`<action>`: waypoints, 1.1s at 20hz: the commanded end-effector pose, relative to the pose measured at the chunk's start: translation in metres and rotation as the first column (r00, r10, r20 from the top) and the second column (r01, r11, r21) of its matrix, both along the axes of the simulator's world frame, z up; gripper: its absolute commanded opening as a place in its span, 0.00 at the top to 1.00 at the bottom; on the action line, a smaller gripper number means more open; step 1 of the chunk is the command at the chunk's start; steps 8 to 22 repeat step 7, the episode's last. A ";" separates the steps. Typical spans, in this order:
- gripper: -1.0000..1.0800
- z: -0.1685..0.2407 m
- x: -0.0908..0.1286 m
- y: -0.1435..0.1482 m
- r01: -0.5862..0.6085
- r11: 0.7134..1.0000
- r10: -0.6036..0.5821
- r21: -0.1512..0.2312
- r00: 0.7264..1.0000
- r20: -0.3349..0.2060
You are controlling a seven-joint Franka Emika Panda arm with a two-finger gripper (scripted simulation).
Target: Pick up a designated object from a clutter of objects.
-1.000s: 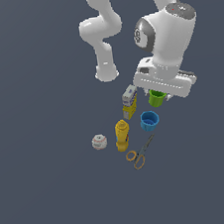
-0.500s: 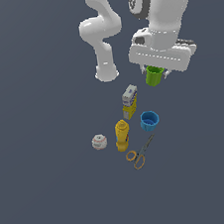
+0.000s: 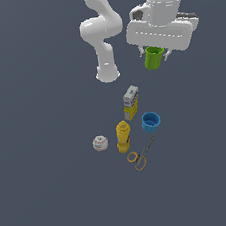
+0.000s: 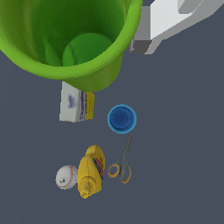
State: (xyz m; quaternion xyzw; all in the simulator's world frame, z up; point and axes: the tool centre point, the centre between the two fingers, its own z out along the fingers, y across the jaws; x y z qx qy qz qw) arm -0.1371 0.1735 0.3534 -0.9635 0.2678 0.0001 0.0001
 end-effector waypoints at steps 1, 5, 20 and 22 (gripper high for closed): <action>1.00 0.009 -0.005 -0.001 0.000 1.000 0.000 0.000 1.000 0.000; 1.00 0.017 -0.009 -0.002 0.000 1.000 0.000 0.000 1.000 0.000; 1.00 0.018 -0.009 -0.002 0.000 1.000 0.000 0.000 1.000 0.000; 1.00 0.018 -0.009 -0.002 0.000 1.000 0.000 0.000 1.000 0.000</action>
